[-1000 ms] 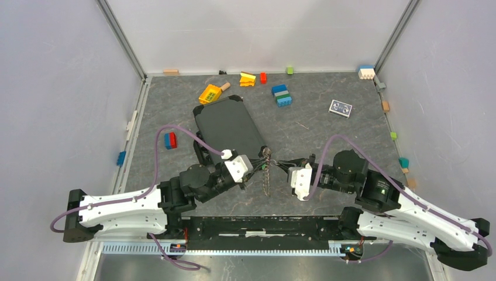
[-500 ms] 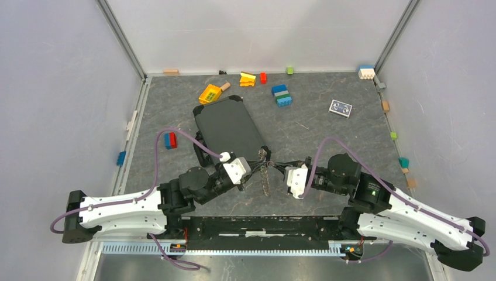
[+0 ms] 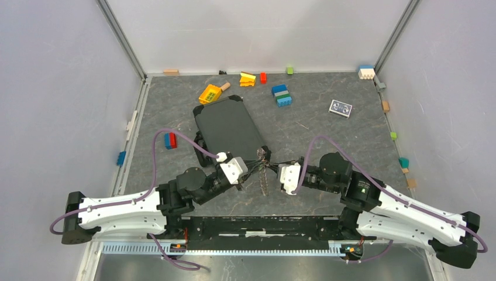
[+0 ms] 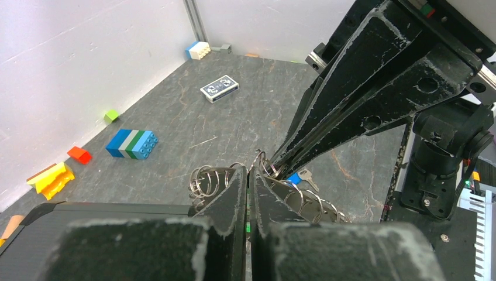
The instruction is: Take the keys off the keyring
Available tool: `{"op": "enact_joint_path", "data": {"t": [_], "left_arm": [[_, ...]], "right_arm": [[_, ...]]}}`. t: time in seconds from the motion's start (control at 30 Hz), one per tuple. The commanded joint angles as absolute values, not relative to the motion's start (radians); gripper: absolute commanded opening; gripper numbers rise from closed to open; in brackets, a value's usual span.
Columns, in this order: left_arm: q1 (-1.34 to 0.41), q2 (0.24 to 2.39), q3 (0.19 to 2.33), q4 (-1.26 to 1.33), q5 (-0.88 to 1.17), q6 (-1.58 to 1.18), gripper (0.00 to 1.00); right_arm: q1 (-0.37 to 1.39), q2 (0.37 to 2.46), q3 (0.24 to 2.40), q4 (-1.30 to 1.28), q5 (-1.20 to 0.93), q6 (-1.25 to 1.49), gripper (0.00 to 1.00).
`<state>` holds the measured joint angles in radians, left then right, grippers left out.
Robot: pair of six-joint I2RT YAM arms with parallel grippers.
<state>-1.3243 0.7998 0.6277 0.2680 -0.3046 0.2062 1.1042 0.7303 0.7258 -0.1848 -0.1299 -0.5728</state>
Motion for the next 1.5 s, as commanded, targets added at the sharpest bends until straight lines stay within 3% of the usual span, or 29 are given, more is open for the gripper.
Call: {"op": "enact_joint_path", "data": {"t": [0.0, 0.13, 0.33, 0.43, 1.1, 1.47], "left_arm": [[-1.316, 0.771, 0.635, 0.394, -0.31, 0.219, 0.02], [-1.316, 0.767, 0.631, 0.394, -0.305, 0.225, 0.02], [-1.316, 0.751, 0.609, 0.42, -0.3, 0.234, 0.02], [-1.315, 0.746, 0.599, 0.426, -0.293, 0.235, 0.02], [-1.316, 0.64, 0.373, 0.764, 0.147, 0.509, 0.02], [-1.316, 0.552, 0.363, 0.696, 0.382, 0.725, 0.02]], "right_arm": [[1.107, 0.744, 0.725, -0.171, -0.163, -0.552, 0.0], [1.108, 0.728, 0.73, -0.178, -0.143, -0.553, 0.01], [1.108, 0.664, 0.727, -0.189, -0.147, -0.576, 0.3], [1.108, 0.637, 0.73, -0.204, -0.168, -0.595, 0.37], [1.107, 0.527, 0.693, -0.025, -0.457, -0.59, 0.35], [1.108, 0.453, 0.685, -0.092, -0.633, -0.759, 0.42]]}}
